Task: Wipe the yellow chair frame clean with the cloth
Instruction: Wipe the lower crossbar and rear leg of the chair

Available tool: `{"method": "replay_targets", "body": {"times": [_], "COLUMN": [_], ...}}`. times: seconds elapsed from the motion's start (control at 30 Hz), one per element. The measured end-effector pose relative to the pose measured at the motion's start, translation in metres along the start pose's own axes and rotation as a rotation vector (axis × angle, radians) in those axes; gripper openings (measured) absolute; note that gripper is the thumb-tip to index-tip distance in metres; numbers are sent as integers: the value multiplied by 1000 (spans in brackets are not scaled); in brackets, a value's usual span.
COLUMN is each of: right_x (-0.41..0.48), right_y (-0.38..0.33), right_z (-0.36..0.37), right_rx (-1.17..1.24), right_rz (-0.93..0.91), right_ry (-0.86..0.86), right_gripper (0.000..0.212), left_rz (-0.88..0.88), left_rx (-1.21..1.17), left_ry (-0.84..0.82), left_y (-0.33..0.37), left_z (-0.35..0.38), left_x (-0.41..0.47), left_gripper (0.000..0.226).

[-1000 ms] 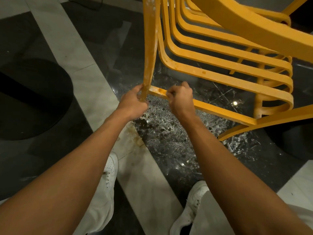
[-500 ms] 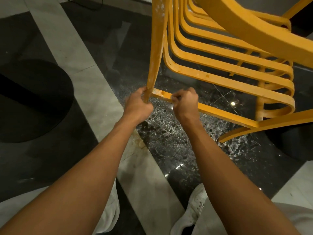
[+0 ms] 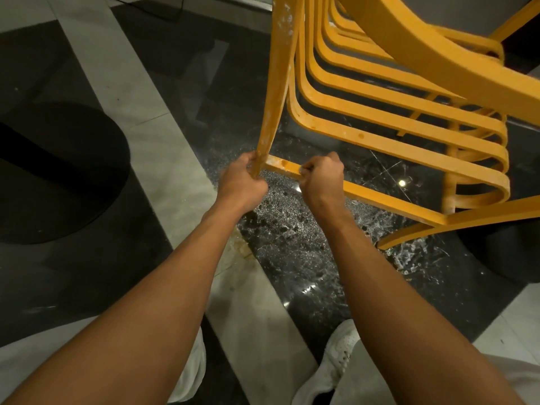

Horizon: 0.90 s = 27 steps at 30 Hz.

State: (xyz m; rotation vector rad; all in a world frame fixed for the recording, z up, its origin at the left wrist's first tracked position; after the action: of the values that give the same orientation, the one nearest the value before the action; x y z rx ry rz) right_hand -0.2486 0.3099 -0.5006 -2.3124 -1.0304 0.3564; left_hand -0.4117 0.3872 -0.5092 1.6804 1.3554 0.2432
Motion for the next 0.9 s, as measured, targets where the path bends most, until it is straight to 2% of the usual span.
{"method": "replay_targets", "body": {"times": [0.2, 0.33, 0.43, 0.63, 0.8, 0.9], "right_x": [0, -8, -7, 0, -4, -2], "right_y": [-24, 1, -5, -25, -1, -22], "right_z": [18, 0, 4, 19, 3, 17], "right_rx": [19, 25, -12, 4, 18, 2], "right_rz": [-94, -14, 9, -113, 11, -33], "right_ry": [-92, 3, 29, -108, 23, 17], "right_gripper": [16, 13, 13, 15, 13, 14], "left_rz": [-5, -8, -12, -19, -16, -14], "left_rx": [-14, -36, -37, -35, -43, -31], "left_ry": [10, 10, 11, 8, 22, 25], "left_y": [-1, 0, 1, 3, 3, 2], "left_z": [0, 1, 1, 0, 0, 1], "left_x": [-1, -1, -3, -7, -4, -4], "left_gripper": [64, 66, 67, 71, 68, 67]}}
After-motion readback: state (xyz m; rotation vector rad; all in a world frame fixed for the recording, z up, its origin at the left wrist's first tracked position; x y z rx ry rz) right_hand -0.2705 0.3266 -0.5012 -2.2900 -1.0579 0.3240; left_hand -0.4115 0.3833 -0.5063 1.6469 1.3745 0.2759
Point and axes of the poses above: each hand's wrist, its own x-axis towards the middle knuckle, its own z-axis out of the palm, y = z × x, the point moved 2 cm from there along x, towards the middle knuckle, and after that the axes turned 8 degrees about x, right-handed, at the moved point
